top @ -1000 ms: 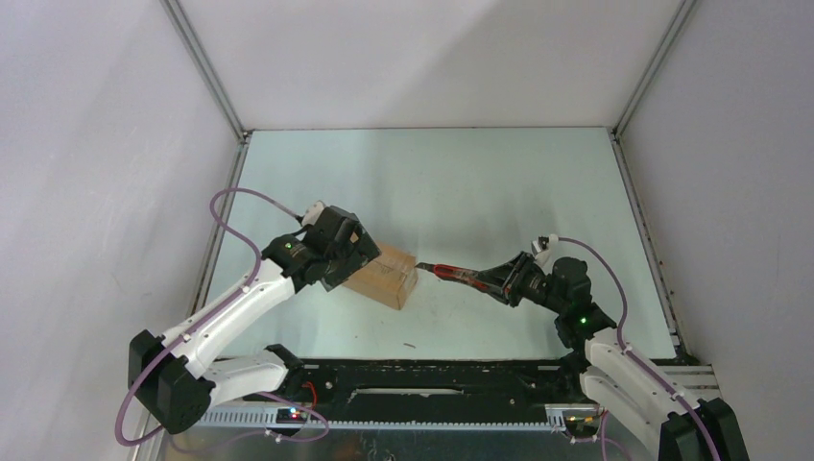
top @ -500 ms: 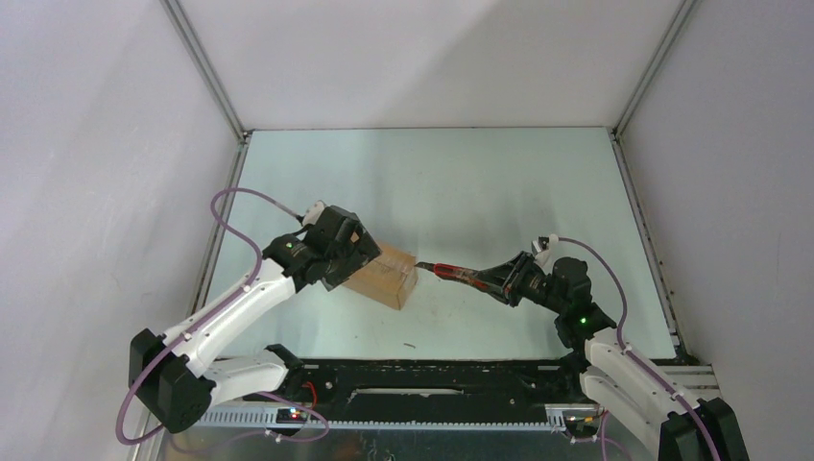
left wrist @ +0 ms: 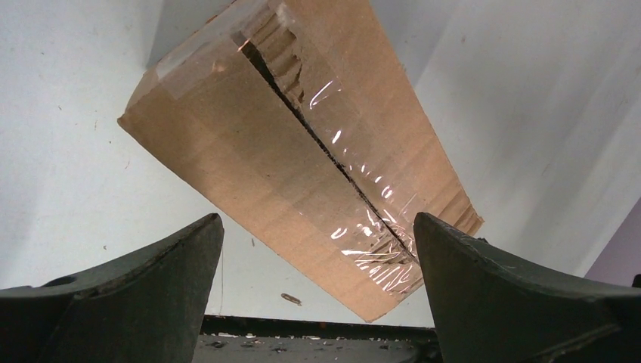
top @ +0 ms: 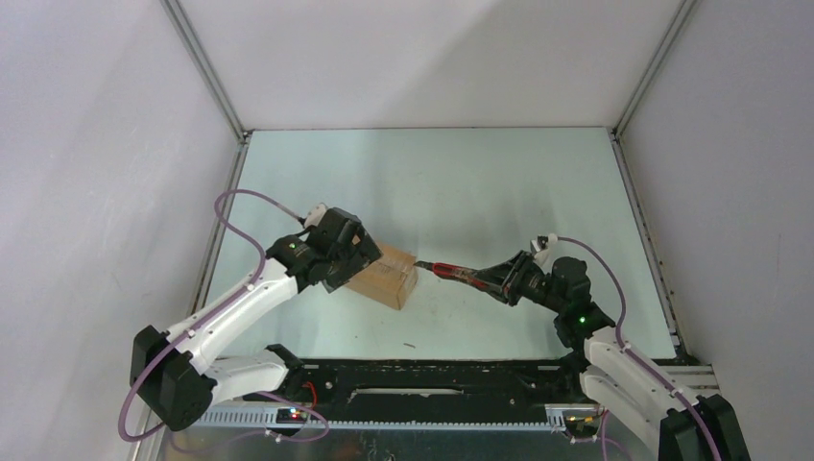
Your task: Unpack the express box
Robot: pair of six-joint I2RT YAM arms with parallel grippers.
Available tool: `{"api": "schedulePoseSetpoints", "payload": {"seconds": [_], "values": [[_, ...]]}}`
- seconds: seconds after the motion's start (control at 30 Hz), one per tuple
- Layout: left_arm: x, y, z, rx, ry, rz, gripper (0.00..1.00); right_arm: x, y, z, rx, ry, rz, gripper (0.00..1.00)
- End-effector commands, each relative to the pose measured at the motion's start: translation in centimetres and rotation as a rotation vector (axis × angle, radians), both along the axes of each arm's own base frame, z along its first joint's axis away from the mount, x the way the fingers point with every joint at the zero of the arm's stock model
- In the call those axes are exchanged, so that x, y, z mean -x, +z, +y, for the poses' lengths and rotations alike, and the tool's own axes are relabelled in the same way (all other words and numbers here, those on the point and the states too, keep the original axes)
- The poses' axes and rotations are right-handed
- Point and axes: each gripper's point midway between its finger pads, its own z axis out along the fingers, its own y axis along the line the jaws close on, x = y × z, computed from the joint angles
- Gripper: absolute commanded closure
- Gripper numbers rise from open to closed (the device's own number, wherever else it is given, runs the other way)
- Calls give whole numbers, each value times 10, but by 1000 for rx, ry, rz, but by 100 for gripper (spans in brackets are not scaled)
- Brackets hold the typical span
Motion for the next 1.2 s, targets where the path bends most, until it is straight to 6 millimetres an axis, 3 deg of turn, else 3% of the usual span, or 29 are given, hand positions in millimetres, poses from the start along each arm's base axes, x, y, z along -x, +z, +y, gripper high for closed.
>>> {"api": "schedulePoseSetpoints", "payload": {"seconds": [0.0,0.47,0.77,1.17], "values": [[-1,-3,-1,7,15,-6,0,1,13,6,-27,29,-54,100],[-8,-5,-4,-8,8,-11,0,3,15,11,-37,48,-60,100],[-16,-7,-18,36,18,-30,0,8,12,22,-43,91,-47,100],[-13,-5,-43,141,103,-48,0,16,5,39,-27,152,-18,100]]}}
